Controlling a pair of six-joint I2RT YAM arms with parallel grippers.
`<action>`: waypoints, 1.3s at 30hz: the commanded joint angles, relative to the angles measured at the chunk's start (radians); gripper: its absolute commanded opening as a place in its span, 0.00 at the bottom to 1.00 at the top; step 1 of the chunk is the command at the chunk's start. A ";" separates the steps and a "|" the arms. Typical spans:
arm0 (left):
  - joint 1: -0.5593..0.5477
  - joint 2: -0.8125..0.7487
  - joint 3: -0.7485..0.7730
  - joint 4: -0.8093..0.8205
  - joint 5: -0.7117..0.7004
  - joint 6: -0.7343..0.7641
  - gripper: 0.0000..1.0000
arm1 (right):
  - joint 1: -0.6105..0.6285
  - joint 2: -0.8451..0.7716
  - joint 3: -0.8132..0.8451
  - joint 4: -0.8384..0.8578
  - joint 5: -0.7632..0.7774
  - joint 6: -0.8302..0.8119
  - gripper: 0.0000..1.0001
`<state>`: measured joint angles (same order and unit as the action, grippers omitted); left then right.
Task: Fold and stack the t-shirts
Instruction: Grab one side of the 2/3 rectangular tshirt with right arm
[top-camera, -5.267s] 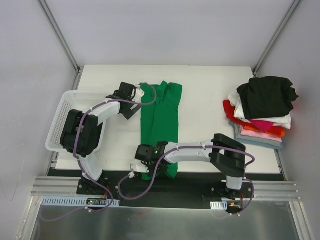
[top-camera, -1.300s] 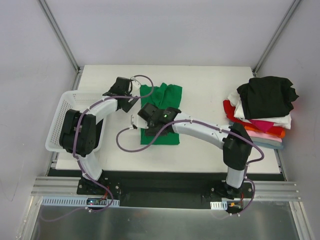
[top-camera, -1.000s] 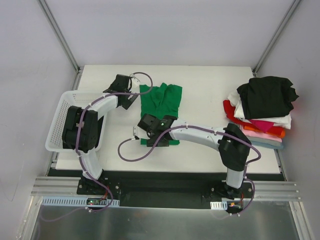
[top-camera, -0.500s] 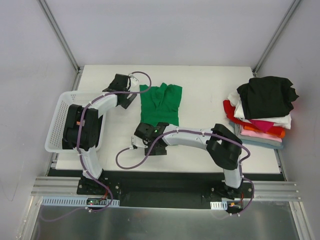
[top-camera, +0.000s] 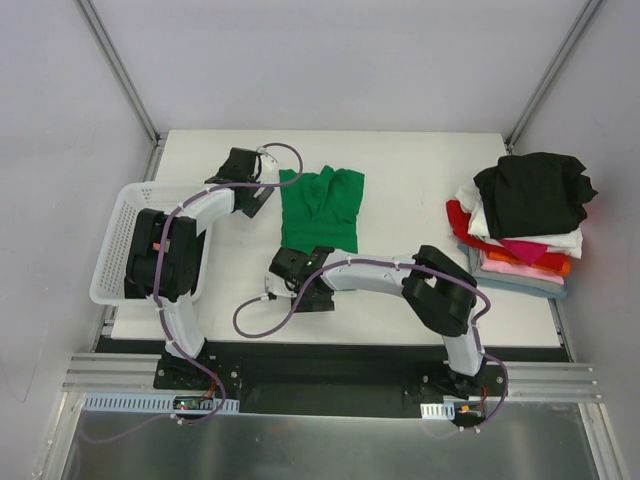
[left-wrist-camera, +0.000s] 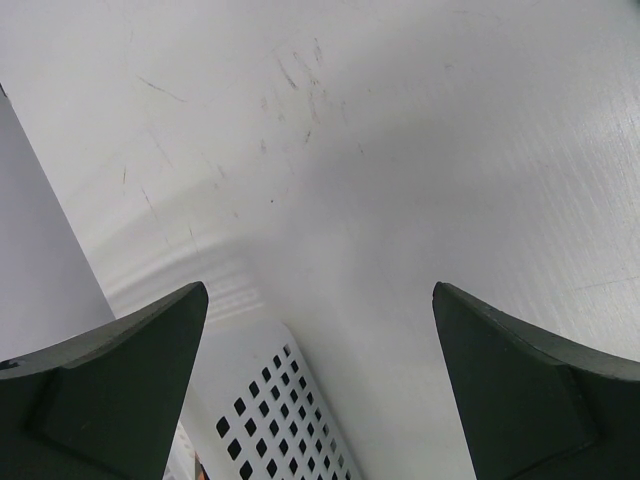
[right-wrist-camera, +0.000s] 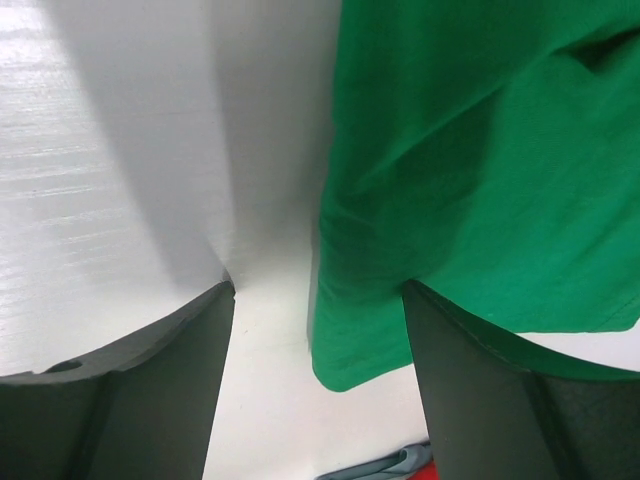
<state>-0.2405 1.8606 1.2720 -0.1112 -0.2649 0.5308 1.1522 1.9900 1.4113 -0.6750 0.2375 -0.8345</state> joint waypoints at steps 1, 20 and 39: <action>0.006 -0.015 -0.002 0.002 0.019 -0.014 0.96 | -0.019 0.007 0.031 0.002 -0.017 -0.015 0.71; 0.006 -0.003 -0.008 0.002 0.032 -0.022 0.96 | -0.063 0.082 0.066 0.037 0.000 -0.061 0.70; 0.006 -0.015 -0.028 0.002 0.043 -0.022 0.96 | -0.146 0.156 0.100 0.025 -0.090 -0.107 0.67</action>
<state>-0.2405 1.8606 1.2537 -0.1104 -0.2390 0.5304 1.0424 2.0712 1.5173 -0.7128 0.1635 -0.9070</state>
